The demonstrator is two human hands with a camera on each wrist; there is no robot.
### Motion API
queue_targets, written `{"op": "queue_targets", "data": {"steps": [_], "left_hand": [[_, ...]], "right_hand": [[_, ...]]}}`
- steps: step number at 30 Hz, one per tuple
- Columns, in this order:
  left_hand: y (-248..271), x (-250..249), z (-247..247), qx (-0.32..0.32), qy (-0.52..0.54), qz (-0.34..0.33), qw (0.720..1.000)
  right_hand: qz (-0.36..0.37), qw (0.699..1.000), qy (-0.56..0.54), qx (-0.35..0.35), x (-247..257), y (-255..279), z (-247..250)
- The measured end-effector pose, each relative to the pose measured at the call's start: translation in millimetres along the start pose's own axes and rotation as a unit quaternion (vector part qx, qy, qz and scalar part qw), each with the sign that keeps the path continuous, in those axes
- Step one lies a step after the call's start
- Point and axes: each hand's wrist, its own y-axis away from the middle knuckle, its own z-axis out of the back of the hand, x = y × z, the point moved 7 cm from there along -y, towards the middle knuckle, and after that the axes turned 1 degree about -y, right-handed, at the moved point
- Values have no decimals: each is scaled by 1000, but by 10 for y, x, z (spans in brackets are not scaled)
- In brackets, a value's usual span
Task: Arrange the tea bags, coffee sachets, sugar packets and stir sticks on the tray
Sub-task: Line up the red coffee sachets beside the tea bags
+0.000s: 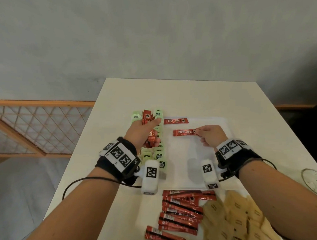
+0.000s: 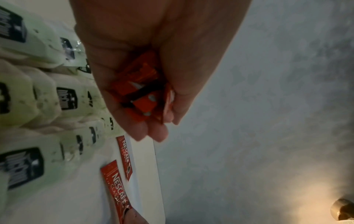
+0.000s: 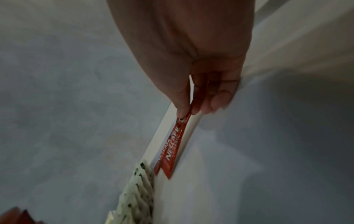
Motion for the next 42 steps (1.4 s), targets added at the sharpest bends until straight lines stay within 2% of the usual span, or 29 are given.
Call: {"op": "queue_targets", "data": {"steps": [3,5,17,22,24,26,30,34,37,42], "left_hand": [[-111,-14,62,-13,-1,-7,1000],[-160,-12,89,-25,6,-10,1000],[-342,99,77,-34,37,-4,999],[-196,20,1,8,3,-43,999],[-129,0,-36,23,-42,-59,997],[-80,5,-73,27,-81,-67,994],[61,55,-257,52,-159,-74,983],[271,170,-534,111,-259,-70,957],[391,253,-655,125,-319,-63,937],[591,261,-745,122,-333,-60,933]], "right_hand": [[35,993,113,-24,115,-213,-63],[34,989,139,-35,177,-290,-106],[22,987,149,-64,207,-519,-271],[14,987,144,-70,184,-490,-254],[24,992,102,-74,220,-392,-205],[52,997,0,-60,294,-205,-154],[78,986,-143,26,404,429,-120],[111,982,-95,120,456,976,-149],[120,981,-91,121,452,1177,-64],[164,971,-93,147,439,1441,1]]}}
